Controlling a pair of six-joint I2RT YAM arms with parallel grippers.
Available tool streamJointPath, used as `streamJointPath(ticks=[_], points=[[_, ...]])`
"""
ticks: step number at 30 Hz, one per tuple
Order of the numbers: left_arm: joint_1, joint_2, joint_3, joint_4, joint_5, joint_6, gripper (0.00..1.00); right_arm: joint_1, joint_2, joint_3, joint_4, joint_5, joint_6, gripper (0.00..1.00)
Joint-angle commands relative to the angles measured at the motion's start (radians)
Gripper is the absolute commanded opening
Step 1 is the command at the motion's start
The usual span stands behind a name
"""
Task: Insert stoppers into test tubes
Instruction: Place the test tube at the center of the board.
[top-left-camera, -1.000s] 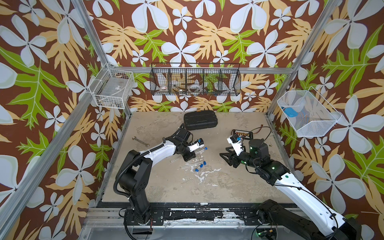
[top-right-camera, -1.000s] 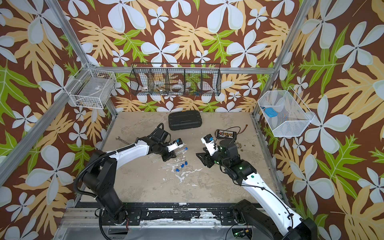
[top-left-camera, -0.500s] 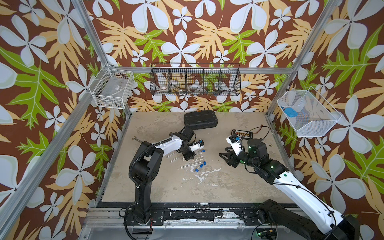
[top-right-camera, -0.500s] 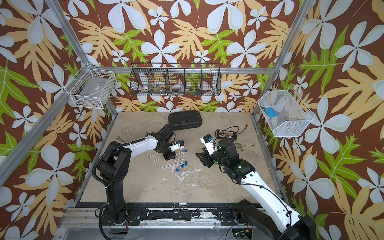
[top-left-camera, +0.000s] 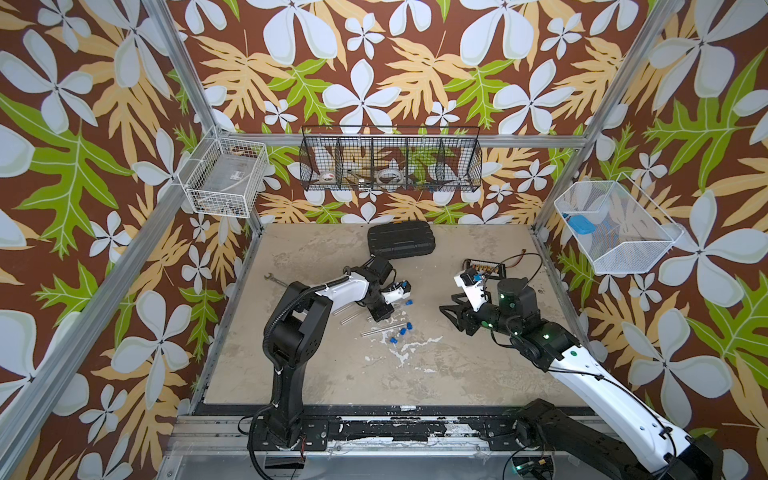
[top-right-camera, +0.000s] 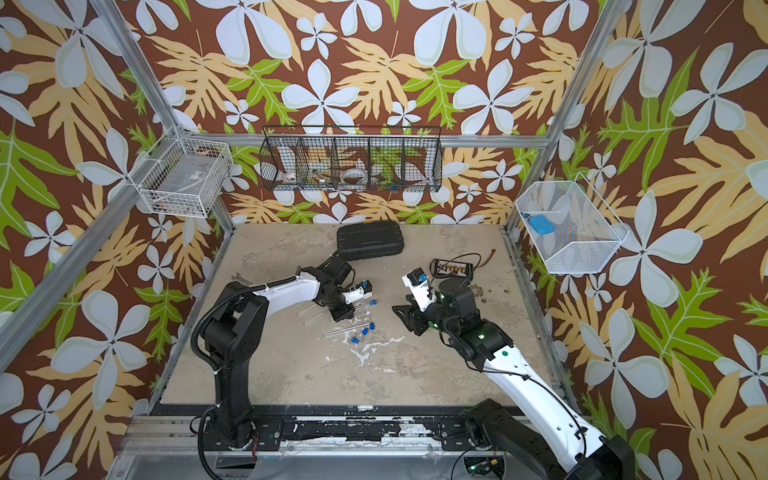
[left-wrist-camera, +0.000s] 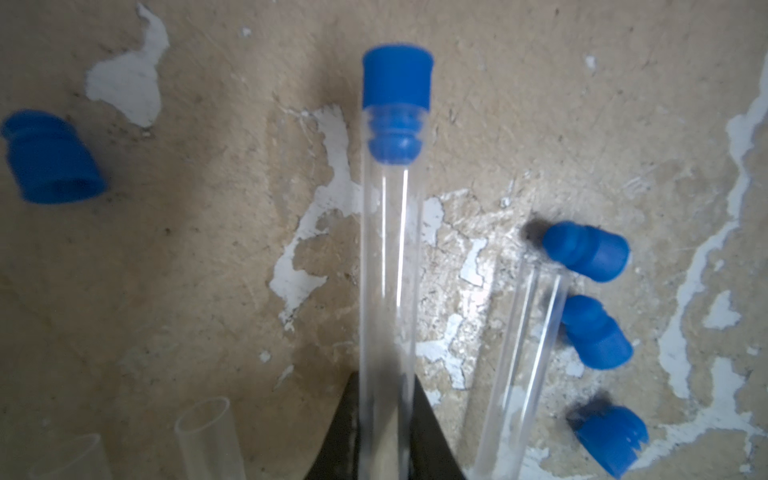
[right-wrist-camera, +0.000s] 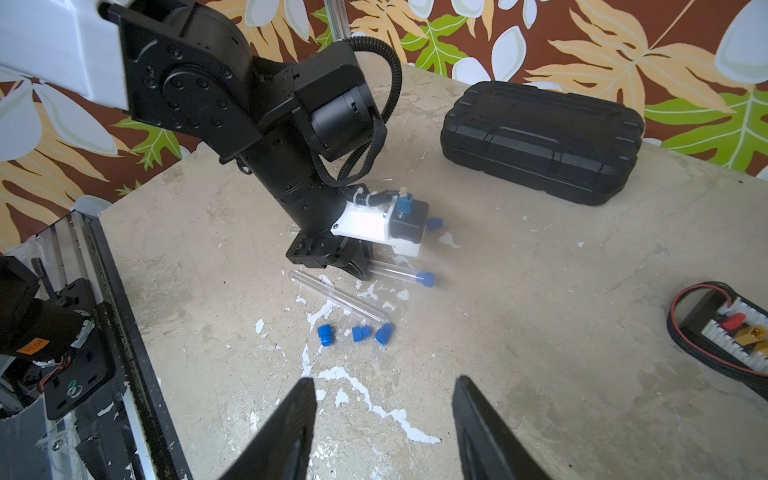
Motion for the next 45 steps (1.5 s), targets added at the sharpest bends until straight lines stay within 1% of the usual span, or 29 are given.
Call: streamJointPath(ticks=[1, 10, 12, 17, 21, 24, 26, 27, 30, 33, 38, 42, 45], points=[[-0.003, 0.027, -0.012, -0.038, -0.06, -0.009, 0.16, 0.0, -0.004, -0.001, 0.001, 0.015, -0.007, 0.55], [-0.003, 0.026, -0.013, -0.032, -0.072, -0.008, 0.25, -0.001, -0.028, -0.01, 0.006, 0.03, -0.014, 0.55], [-0.003, 0.023, -0.013, -0.032, -0.082, -0.008, 0.28, 0.001, -0.029, -0.01, -0.001, 0.035, -0.015, 0.55], [-0.003, -0.001, -0.01, -0.026, -0.081, -0.008, 0.33, 0.0, -0.029, -0.006, -0.012, 0.04, -0.023, 0.55], [-0.002, -0.049, -0.009, -0.023, -0.106, -0.012, 0.36, 0.0, -0.032, -0.003, -0.013, 0.04, -0.027, 0.55], [-0.002, -0.115, -0.018, -0.022, -0.111, -0.02, 0.39, 0.0, -0.031, -0.008, -0.012, 0.028, -0.024, 0.55], [-0.002, -0.17, -0.027, -0.026, -0.106, -0.026, 0.47, 0.0, -0.031, -0.01, -0.01, 0.022, -0.024, 0.55], [-0.003, -0.195, -0.033, -0.028, -0.105, -0.029, 0.48, 0.001, -0.034, -0.012, -0.009, 0.021, -0.024, 0.55], [-0.003, -0.289, -0.067, -0.032, -0.088, -0.035, 0.49, 0.001, -0.039, -0.016, -0.007, 0.017, -0.021, 0.55], [-0.006, -0.388, -0.137, -0.028, -0.046, -0.024, 0.49, 0.001, -0.047, -0.026, -0.006, 0.016, -0.013, 0.55], [-0.027, -0.523, -0.309, -0.021, -0.006, 0.069, 0.47, 0.0, -0.07, -0.052, -0.003, 0.014, 0.006, 0.54], [-0.064, -0.558, -0.395, 0.034, -0.04, 0.085, 0.48, 0.0, -0.079, -0.067, -0.008, 0.01, 0.013, 0.54], [-0.086, -0.527, -0.409, 0.069, -0.081, 0.078, 0.48, 0.001, -0.079, -0.069, -0.012, 0.008, 0.016, 0.54]])
